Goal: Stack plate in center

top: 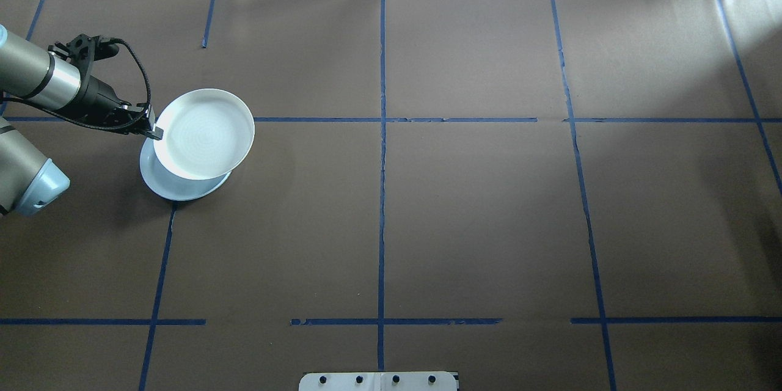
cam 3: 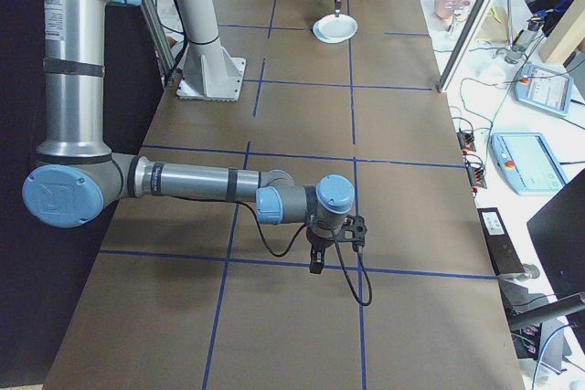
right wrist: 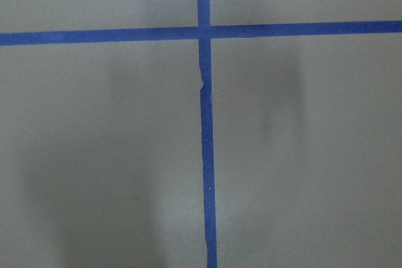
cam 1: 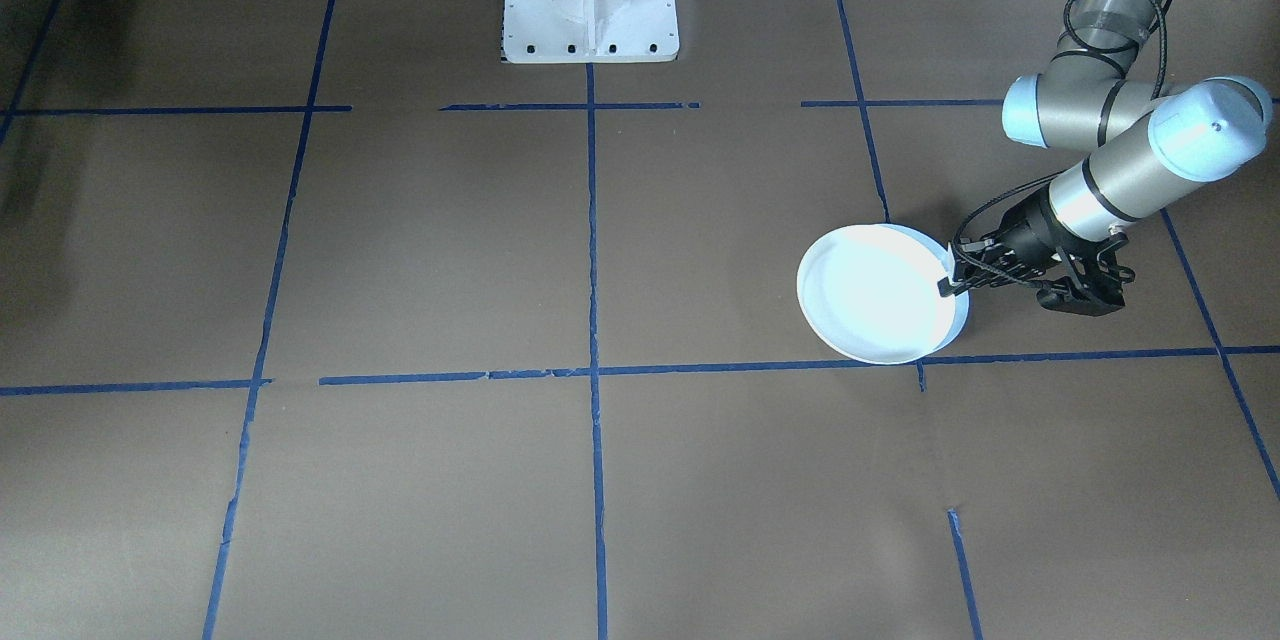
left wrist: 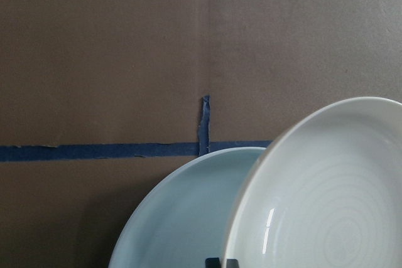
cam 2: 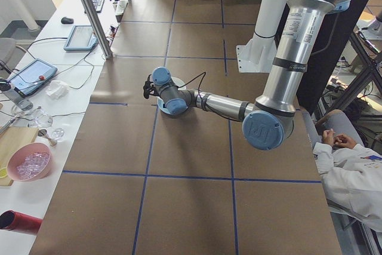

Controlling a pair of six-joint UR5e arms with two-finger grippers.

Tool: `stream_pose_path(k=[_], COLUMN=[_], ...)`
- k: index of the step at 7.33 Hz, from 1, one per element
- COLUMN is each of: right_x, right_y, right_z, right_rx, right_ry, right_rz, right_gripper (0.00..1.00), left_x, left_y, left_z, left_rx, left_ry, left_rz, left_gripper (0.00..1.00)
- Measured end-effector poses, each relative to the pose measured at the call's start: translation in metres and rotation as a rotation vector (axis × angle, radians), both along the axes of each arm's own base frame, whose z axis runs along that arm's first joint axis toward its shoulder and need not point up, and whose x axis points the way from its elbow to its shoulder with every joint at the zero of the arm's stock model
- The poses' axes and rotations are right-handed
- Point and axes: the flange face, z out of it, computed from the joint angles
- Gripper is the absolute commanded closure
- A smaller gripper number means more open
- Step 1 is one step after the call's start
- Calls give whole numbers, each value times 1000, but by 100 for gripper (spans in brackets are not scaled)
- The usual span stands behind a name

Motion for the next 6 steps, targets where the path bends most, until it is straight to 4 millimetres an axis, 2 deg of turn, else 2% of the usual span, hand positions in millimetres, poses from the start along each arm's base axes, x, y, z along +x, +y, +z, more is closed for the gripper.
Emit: stream_pose_path(k=[3, 6], right_x=[0, 0], right_y=[0, 0], right_z=[0, 0], right_rx=[1, 0], right_ry=[0, 0], right_rz=[0, 0], right_gripper=[0, 0], left_x=[-12, -14], left_y=[15, 17], left_z=[21, 29], left_rx=[18, 15], left_ry=[-22, -33], left_rz=[20, 24], left_gripper=[100, 100])
